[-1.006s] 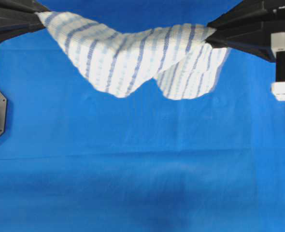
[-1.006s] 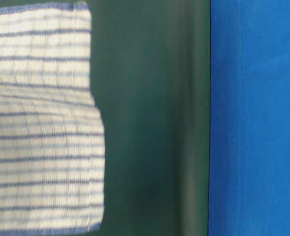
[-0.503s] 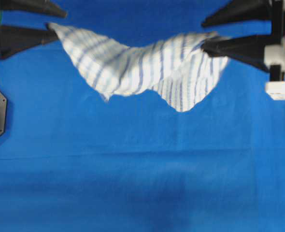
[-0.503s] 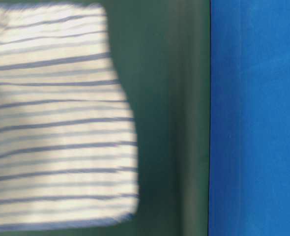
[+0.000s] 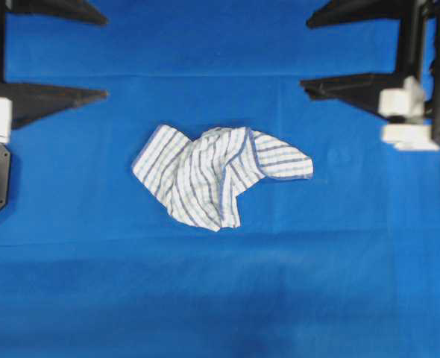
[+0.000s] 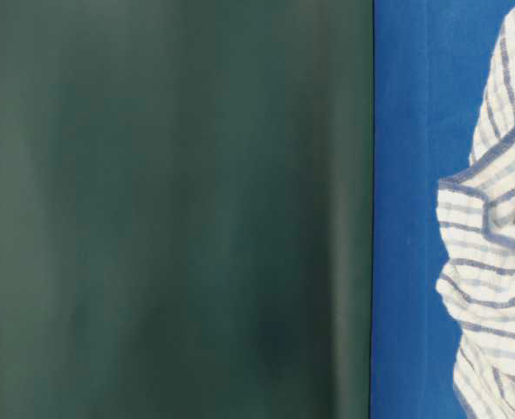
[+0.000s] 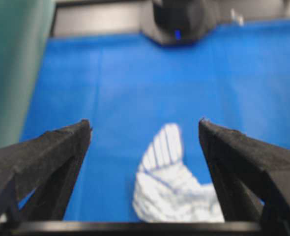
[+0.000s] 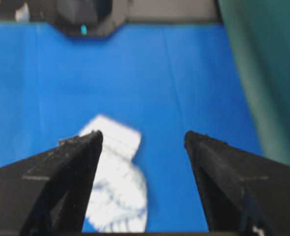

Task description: Lift the towel with both arms.

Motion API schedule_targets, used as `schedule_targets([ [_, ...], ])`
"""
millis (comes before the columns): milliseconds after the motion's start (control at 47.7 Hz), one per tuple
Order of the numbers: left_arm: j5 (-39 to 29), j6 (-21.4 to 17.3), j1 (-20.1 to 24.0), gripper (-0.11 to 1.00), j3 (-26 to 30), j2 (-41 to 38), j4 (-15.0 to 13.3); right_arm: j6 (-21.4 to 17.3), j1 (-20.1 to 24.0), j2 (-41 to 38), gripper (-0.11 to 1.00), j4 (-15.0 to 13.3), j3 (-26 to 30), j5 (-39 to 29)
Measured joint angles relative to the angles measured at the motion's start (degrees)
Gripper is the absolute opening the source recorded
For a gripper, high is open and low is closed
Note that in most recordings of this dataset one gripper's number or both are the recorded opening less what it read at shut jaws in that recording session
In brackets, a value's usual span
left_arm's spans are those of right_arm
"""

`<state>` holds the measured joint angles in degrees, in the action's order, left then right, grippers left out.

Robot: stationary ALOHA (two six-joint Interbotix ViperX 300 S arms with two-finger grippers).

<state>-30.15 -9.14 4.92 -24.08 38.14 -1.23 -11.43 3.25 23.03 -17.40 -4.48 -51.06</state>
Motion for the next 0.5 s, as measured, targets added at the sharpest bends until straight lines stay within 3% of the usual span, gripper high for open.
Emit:
schedule_targets([
  [168,0.6,2.5,-0.5,0.94,-6.9,-1.2,-0.1,-3.9,0.1,-0.3,0.67,0.0,-8.9,2.4],
  [503,8.5,5.6,-4.6,0.94,-19.3,-6.9,-0.1,-11.1,0.4,-2.8,0.67,0.0,-25.6,17.1],
])
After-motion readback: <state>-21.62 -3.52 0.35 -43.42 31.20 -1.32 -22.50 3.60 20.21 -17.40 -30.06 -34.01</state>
